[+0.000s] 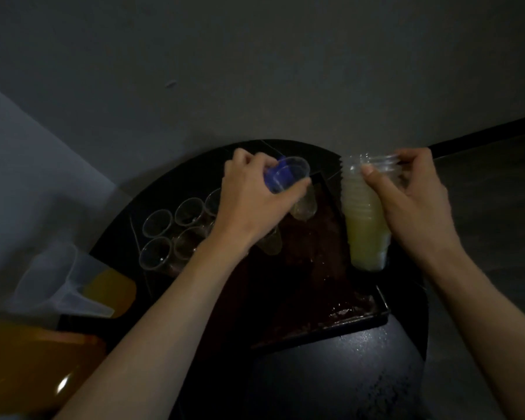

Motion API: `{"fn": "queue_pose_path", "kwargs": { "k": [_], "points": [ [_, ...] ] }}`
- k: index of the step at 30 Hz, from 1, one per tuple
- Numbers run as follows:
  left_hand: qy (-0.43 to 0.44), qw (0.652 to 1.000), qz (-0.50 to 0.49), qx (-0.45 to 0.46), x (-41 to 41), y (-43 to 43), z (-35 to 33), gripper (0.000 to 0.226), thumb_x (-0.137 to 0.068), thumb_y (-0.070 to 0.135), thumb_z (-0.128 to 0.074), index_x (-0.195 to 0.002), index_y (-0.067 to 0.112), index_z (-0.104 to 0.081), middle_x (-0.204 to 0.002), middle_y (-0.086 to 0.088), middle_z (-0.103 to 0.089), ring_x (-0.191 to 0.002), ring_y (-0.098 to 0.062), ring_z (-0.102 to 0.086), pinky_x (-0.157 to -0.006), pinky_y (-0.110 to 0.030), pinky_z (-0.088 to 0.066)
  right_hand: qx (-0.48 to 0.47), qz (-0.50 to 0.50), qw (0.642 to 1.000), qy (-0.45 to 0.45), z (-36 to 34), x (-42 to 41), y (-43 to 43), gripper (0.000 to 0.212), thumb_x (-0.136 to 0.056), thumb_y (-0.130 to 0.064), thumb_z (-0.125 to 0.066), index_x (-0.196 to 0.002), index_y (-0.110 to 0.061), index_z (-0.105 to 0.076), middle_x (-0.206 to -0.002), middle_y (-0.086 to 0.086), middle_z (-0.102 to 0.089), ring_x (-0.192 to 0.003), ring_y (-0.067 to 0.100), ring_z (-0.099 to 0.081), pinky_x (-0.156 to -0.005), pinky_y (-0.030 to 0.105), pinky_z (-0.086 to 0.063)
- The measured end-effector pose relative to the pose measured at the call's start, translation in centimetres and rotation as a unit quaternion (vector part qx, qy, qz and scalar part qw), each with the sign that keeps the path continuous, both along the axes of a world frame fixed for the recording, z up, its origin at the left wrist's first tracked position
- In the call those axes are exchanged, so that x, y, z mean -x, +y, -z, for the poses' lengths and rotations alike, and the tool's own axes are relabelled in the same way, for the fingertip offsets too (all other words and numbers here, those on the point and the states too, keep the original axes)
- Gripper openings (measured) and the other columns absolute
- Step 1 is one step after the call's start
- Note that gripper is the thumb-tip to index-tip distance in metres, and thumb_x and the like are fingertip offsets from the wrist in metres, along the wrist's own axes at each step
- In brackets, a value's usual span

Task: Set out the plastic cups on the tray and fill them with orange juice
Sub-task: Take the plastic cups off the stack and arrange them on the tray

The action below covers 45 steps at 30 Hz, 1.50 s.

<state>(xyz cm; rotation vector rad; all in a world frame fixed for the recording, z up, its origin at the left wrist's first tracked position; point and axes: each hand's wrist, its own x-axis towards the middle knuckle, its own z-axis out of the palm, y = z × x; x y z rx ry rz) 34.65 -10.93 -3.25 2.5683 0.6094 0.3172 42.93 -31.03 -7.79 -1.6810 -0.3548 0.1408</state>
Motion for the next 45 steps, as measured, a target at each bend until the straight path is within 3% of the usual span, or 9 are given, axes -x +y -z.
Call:
{"fn": "queue_pose_path", "kwargs": {
  "k": [8,14,18,27,36,45],
  "points": [
    [0.059,0.995,0.019,-0.082,-0.4,-0.7,2.6,0.071,-0.072,0.07,-0.068,-0.123,0.02,-0.063,-0.121,0.0,-0.045,-0.113,-0.019,-0.045,-0.101,-0.044,-0.046,-0.012,-0.003,1.0,-0.013,-0.4,0.3,0.1,0.046,-0.088,-0.042,-0.068,-0.125,-0.026,-0.046,-0.105,-0.019,-0.061,-0.092,-0.015,-0.061,-0.069,0.004,-0.049],
    [0.118,0.985,0.021,-0.126,-0.9,-1.2,4.1,0.064,-0.076,0.063,-0.07,-0.125,0.023,-0.06,-0.127,-0.002,-0.043,-0.12,-0.023,-0.04,-0.105,-0.039,-0.035,-0.018,-0.025,0.999,-0.021,-0.8,0.4,0.4,0.053,-0.083,-0.048,-0.066,-0.126,-0.025,-0.045,-0.105,-0.017,-0.064,-0.095,-0.007,-0.066,-0.078,0.018,-0.056],
    [0.123,0.982,0.029,-0.141,-1.0,-1.3,5.2,0.06,-0.077,0.063,-0.069,-0.121,0.025,-0.06,-0.123,-0.001,-0.044,-0.117,-0.022,-0.04,-0.097,-0.035,-0.029,-0.016,-0.031,0.999,-0.024,-0.7,0.5,0.5,0.051,-0.085,-0.043,-0.069,-0.127,-0.025,-0.044,-0.109,-0.014,-0.064,-0.098,-0.006,-0.065,-0.083,0.023,-0.056],
    [0.126,0.98,0.031,-0.148,-1.1,-0.8,6.0,0.067,-0.08,0.068,-0.067,-0.13,0.025,-0.057,-0.129,-0.001,-0.044,-0.12,-0.021,-0.039,-0.103,-0.036,-0.031,-0.028,-0.023,0.999,-0.017,-0.8,0.6,0.6,0.044,-0.088,-0.038,-0.068,-0.123,-0.025,-0.044,-0.103,-0.018,-0.064,-0.094,-0.01,-0.065,-0.079,0.018,-0.056],
    [0.105,0.984,0.022,-0.141,-1.4,-0.9,6.5,0.079,-0.079,0.067,-0.069,-0.141,0.023,-0.047,-0.134,-0.003,-0.048,-0.122,-0.024,-0.042,-0.105,-0.04,-0.035,-0.03,-0.021,0.999,-0.017,-0.7,0.5,0.6,0.044,-0.089,-0.04,-0.068,-0.124,-0.026,-0.044,-0.105,-0.017,-0.064,-0.097,-0.007,-0.065,-0.083,0.024,-0.056],
    [0.1,0.986,0.032,-0.129,-1.3,-0.9,6.6,0.088,-0.078,0.068,-0.069,-0.148,0.022,-0.039,-0.14,-0.004,-0.046,-0.126,-0.025,-0.042,-0.11,-0.043,-0.036,-0.025,-0.025,0.999,-0.016,-0.7,0.4,0.5,0.042,-0.089,-0.04,-0.067,-0.121,-0.029,-0.043,-0.101,-0.02,-0.062,-0.094,-0.013,-0.063,-0.076,0.016,-0.054]
  ]
}}
